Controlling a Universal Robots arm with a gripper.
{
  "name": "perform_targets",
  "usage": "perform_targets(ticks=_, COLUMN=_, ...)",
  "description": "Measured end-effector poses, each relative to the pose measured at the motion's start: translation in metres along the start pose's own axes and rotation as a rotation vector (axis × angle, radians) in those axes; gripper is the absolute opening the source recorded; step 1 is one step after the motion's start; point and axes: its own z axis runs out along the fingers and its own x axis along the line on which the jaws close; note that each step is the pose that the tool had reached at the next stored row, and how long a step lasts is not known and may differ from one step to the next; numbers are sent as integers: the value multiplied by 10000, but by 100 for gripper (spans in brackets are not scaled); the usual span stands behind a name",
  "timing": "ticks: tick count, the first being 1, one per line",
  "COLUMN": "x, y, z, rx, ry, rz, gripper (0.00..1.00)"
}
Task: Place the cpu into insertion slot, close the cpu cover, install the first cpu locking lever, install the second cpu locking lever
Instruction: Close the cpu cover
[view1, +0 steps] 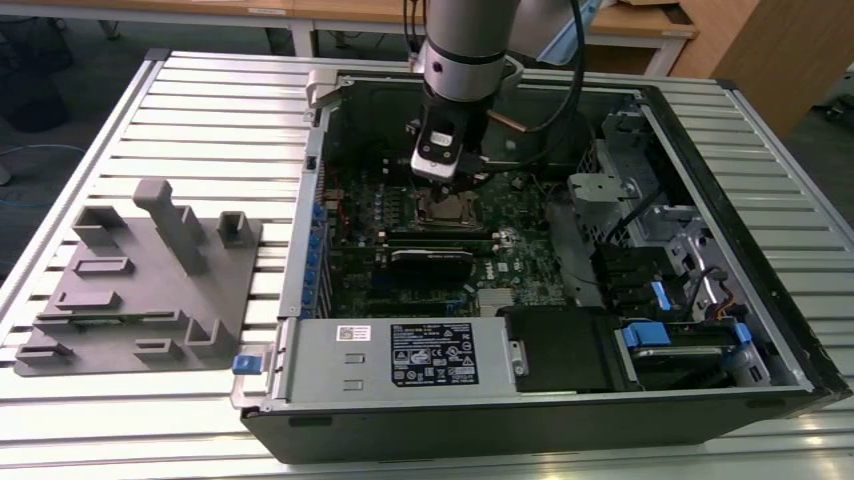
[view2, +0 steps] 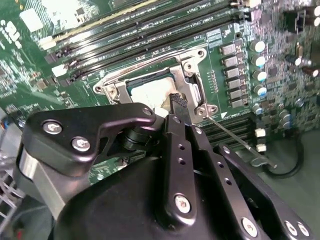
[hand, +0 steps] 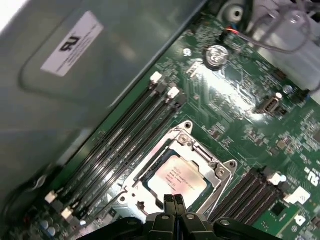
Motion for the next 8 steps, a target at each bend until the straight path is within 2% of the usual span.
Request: perform_targets(ticks=8, x=0, y=0, z=0, rx=2, ry=1, rz=-44, gripper=11)
